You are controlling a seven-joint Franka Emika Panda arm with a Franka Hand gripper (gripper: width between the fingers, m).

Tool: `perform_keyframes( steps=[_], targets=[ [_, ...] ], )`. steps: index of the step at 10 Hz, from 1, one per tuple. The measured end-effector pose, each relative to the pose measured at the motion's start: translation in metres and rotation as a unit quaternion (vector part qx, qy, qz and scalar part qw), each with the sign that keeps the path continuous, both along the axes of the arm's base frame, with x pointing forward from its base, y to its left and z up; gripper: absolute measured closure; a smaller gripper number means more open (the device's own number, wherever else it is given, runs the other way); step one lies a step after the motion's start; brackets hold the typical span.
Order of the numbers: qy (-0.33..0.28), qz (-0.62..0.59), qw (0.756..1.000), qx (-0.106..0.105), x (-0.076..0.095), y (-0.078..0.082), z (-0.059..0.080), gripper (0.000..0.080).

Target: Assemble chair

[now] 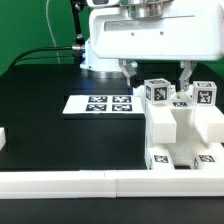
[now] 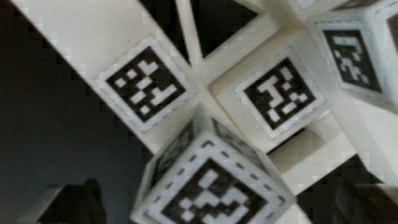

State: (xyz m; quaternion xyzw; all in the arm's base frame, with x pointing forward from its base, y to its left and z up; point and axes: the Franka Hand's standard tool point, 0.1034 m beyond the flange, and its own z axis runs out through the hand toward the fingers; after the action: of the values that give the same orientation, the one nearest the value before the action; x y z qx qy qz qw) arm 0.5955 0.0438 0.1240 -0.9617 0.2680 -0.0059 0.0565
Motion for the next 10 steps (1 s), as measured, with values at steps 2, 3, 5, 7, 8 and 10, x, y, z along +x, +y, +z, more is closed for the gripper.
perform_keyframes(
  steps=[2, 3, 5, 7, 8, 10],
  targets=[
    [-0.008, 0.122, 0.992, -0.016, -0.0010, 0.0028, -0.0019, 0.0151],
    [-0.012, 0.228, 0.973, -0.029, -0.0025, 0.0042, -0.0054, 0.0151],
    [-0.010, 0.225, 0.974, -0.033, -0.0027, 0.0055, -0.0071, 0.0151],
    [-0.010, 0.226, 0.974, -0.034, -0.0027, 0.0048, -0.0071, 0.0410],
    [-0.008, 0.191, 0.981, -0.032, -0.0027, 0.0052, -0.0071, 0.0410],
    [-0.002, 0.120, 0.992, -0.030, -0.0014, 0.0037, -0.0058, 0.0518]
  ],
)
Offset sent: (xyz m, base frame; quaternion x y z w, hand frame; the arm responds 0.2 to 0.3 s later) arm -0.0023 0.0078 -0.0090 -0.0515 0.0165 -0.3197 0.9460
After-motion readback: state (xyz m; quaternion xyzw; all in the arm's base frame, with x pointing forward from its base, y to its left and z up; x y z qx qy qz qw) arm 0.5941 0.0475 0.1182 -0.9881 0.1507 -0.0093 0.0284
